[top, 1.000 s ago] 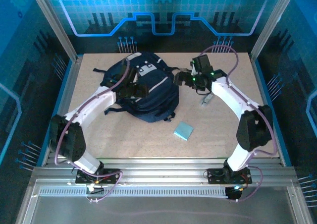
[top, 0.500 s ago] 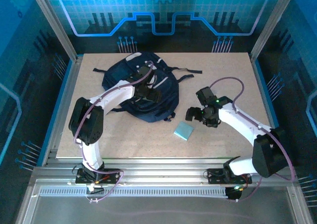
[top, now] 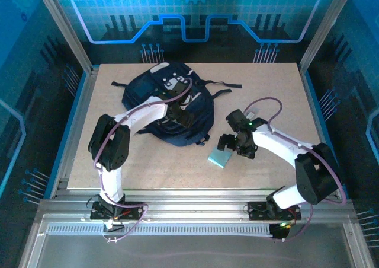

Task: Pack the student bag

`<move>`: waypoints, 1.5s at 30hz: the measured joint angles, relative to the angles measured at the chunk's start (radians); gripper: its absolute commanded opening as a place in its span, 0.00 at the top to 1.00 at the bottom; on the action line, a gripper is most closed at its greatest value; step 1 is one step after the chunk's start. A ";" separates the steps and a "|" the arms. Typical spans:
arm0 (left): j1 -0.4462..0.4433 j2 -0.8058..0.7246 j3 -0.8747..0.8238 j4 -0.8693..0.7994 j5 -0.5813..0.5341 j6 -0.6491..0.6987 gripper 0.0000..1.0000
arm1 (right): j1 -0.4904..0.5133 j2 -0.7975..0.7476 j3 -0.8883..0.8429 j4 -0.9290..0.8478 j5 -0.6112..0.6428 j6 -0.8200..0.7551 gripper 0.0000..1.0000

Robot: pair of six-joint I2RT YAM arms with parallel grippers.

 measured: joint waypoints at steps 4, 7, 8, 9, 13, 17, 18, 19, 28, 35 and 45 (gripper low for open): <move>-0.002 0.003 0.000 -0.003 -0.009 0.012 0.78 | 0.054 0.015 0.008 0.014 0.001 0.056 0.00; -0.002 0.003 0.010 -0.005 -0.004 0.009 1.00 | 0.103 0.046 0.021 0.025 0.011 0.106 0.00; -0.002 0.003 0.016 -0.011 0.000 0.010 1.00 | 0.117 0.058 0.026 0.028 0.017 0.124 0.00; 0.000 0.003 0.022 -0.016 0.008 0.007 1.00 | 0.128 0.068 0.029 0.032 0.020 0.140 0.00; 0.006 0.002 0.047 -0.043 0.050 0.002 1.00 | 0.154 0.117 0.041 0.054 0.023 0.196 0.00; 0.014 -0.010 0.072 -0.066 0.095 -0.003 1.00 | 0.156 0.177 0.078 0.081 0.023 0.220 0.00; 0.018 -0.018 0.077 -0.071 0.108 -0.006 1.00 | 0.157 0.189 0.088 0.080 0.024 0.223 0.00; 0.023 -0.027 0.080 -0.073 0.122 -0.013 1.00 | 0.157 0.205 0.100 0.083 0.027 0.228 0.00; 0.162 -0.102 0.082 -0.061 0.369 -0.121 1.00 | 0.164 0.245 0.104 0.090 0.060 0.286 0.01; 0.214 -0.113 0.067 -0.013 0.518 -0.202 1.00 | 0.179 0.264 0.106 0.053 0.116 0.285 0.26; 0.240 -0.112 0.049 0.052 0.630 -0.291 1.00 | 0.181 0.249 0.106 0.039 0.143 0.251 0.38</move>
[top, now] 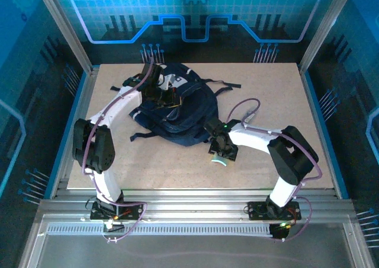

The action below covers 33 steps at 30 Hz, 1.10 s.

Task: Pack the student bag

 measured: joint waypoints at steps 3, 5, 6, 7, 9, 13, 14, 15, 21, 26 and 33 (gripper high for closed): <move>0.000 0.001 0.000 0.007 0.011 -0.010 1.00 | -0.001 -0.031 0.000 -0.020 0.014 -0.034 0.38; 0.000 0.004 0.000 0.014 0.019 -0.021 1.00 | -0.003 -0.060 0.007 -0.044 0.026 -0.065 0.37; 0.000 0.007 0.000 0.017 0.024 -0.025 1.00 | -0.004 -0.077 0.018 -0.062 0.032 -0.086 0.37; 0.000 0.010 0.000 0.019 0.028 -0.026 1.00 | -0.007 -0.092 0.032 -0.075 0.035 -0.106 0.36; 0.000 0.011 0.000 0.024 0.037 -0.031 1.00 | -0.015 -0.114 0.071 -0.097 0.039 -0.146 0.36; 0.003 0.011 0.000 0.039 0.052 -0.052 1.00 | -0.040 -0.132 0.185 -0.112 0.043 -0.230 0.34; 0.003 0.011 0.000 0.041 0.054 -0.054 1.00 | -0.046 -0.132 0.213 -0.107 0.043 -0.249 0.34; 0.004 0.011 0.000 0.043 0.059 -0.058 1.00 | -0.054 -0.132 0.243 -0.101 0.040 -0.268 0.34; 0.006 0.011 -0.002 0.061 0.077 -0.094 1.00 | -0.124 -0.031 0.459 -0.041 -0.003 -0.334 0.33; 0.006 0.011 -0.015 0.093 0.093 -0.126 1.00 | -0.145 0.127 0.628 0.011 -0.063 -0.341 0.33; 0.008 0.011 -0.019 0.103 0.098 -0.139 1.00 | -0.146 0.301 0.743 0.072 -0.184 -0.326 0.08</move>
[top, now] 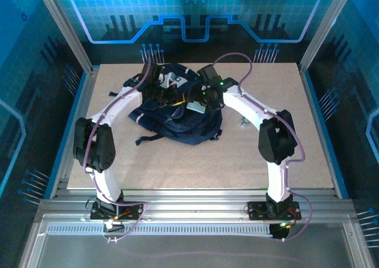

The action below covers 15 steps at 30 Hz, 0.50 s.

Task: Pack the student bag

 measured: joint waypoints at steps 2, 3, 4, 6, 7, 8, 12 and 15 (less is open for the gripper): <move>0.006 0.000 0.000 0.001 0.001 -0.005 1.00 | -0.010 -0.005 -0.030 0.035 -0.029 0.003 0.06; 0.006 -0.001 0.000 0.003 0.001 -0.010 1.00 | -0.015 -0.015 -0.057 0.066 -0.045 0.007 0.06; 0.006 -0.001 0.000 0.003 0.003 -0.011 1.00 | -0.019 -0.030 -0.091 0.098 -0.060 0.013 0.08; 0.003 -0.001 0.000 0.003 0.005 -0.014 1.00 | -0.026 -0.067 -0.160 0.163 -0.091 0.023 0.15; 0.002 -0.001 0.000 0.004 0.005 -0.018 1.00 | -0.029 -0.089 -0.199 0.198 -0.109 0.030 0.21; 0.002 -0.001 0.000 0.005 0.006 -0.018 1.00 | -0.031 -0.106 -0.226 0.224 -0.126 0.043 0.27; 0.002 -0.005 -0.012 0.018 0.009 -0.023 1.00 | -0.041 -0.146 -0.327 0.361 -0.211 0.103 0.50; 0.002 -0.014 -0.023 0.025 0.008 -0.035 1.00 | -0.044 -0.139 -0.356 0.440 -0.261 0.145 0.60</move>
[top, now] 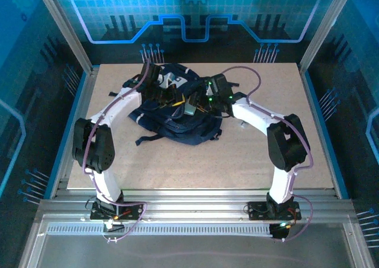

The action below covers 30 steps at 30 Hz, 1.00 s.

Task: Pack the student bag

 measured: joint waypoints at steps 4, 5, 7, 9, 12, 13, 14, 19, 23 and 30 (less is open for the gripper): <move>-0.006 -0.016 -0.020 0.012 -0.003 -0.009 1.00 | 0.000 0.054 0.025 0.069 -0.042 0.019 0.64; -0.008 -0.019 -0.024 0.016 -0.004 -0.009 1.00 | -0.001 0.068 0.033 0.077 -0.050 0.019 0.64; -0.009 -0.026 -0.032 0.019 -0.005 -0.009 1.00 | -0.005 0.079 0.035 0.078 -0.062 0.017 0.63; -0.010 -0.031 -0.037 0.020 -0.007 -0.009 1.00 | -0.014 0.070 0.024 0.078 -0.060 0.005 0.60; -0.013 -0.035 -0.037 0.022 -0.011 -0.009 1.00 | -0.043 0.006 -0.024 0.035 -0.032 -0.041 0.53; -0.014 -0.035 -0.037 0.023 -0.011 -0.009 1.00 | -0.060 -0.025 -0.040 0.005 -0.016 -0.064 0.47; -0.014 -0.035 -0.037 0.024 -0.011 -0.010 1.00 | -0.078 -0.057 -0.051 -0.026 0.001 -0.086 0.41; -0.016 -0.035 -0.047 0.041 -0.010 -0.034 1.00 | -0.194 -0.195 -0.057 -0.203 0.150 -0.215 0.09; -0.018 -0.040 -0.071 0.065 -0.001 -0.049 1.00 | -0.291 -0.196 -0.052 -0.340 0.269 -0.279 0.00; -0.018 -0.065 -0.101 0.091 0.001 -0.066 1.00 | -0.364 -0.076 -0.052 -0.492 0.444 -0.314 0.00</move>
